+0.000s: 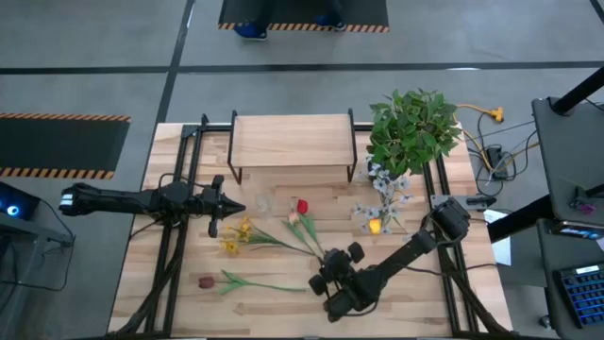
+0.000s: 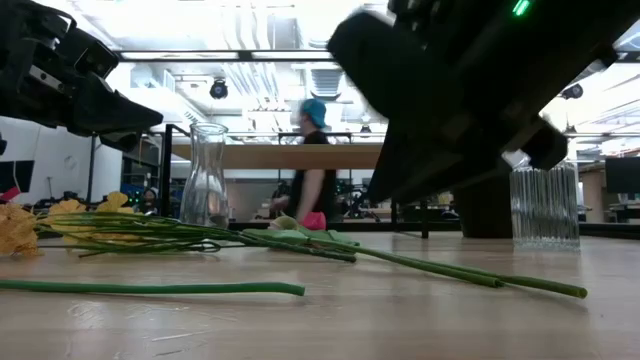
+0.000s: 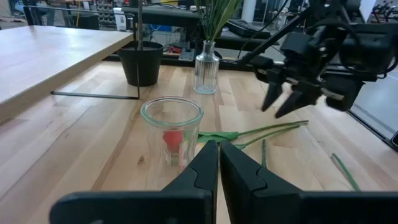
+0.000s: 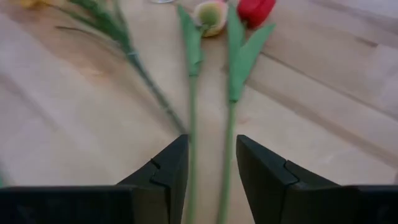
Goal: Pick and place flowers into a vace then onto a shelf
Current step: Put the red tulip into the right transparent vase
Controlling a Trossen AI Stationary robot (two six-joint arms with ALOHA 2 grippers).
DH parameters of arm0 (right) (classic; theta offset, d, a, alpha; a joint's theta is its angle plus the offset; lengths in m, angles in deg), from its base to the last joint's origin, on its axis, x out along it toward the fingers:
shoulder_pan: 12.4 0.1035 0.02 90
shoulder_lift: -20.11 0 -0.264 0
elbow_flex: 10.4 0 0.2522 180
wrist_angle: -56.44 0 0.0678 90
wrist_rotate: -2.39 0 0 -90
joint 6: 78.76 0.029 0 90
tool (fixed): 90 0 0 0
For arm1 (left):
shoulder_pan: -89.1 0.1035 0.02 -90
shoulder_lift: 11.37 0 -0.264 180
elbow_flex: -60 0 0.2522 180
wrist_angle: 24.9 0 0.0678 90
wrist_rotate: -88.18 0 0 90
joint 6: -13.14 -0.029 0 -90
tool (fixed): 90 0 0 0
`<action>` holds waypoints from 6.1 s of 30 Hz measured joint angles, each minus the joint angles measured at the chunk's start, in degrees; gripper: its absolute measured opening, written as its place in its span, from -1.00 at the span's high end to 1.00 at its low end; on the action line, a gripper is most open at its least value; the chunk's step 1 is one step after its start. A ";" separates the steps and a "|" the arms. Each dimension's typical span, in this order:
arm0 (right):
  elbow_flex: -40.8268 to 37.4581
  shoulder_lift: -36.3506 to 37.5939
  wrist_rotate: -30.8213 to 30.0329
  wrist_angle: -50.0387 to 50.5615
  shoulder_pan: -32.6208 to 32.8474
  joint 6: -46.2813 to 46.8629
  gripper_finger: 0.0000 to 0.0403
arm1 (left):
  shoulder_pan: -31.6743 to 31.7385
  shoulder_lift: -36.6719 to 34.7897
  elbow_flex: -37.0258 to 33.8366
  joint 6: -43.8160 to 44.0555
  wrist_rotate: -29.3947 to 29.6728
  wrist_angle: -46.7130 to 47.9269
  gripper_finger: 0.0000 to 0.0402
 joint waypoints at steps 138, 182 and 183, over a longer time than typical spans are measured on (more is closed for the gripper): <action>-14.26 11.83 35.42 -0.42 -1.04 -13.20 0.92 | 0.02 -0.09 0.02 0.00 0.01 -0.01 1.00; -13.86 32.66 7.70 -1.52 20.22 -26.63 0.94 | 0.02 -0.07 0.02 -0.02 0.02 -0.03 1.00; -13.86 33.16 10.05 -2.81 20.19 -28.10 0.94 | 0.01 -0.07 0.02 0.00 0.01 -0.03 1.00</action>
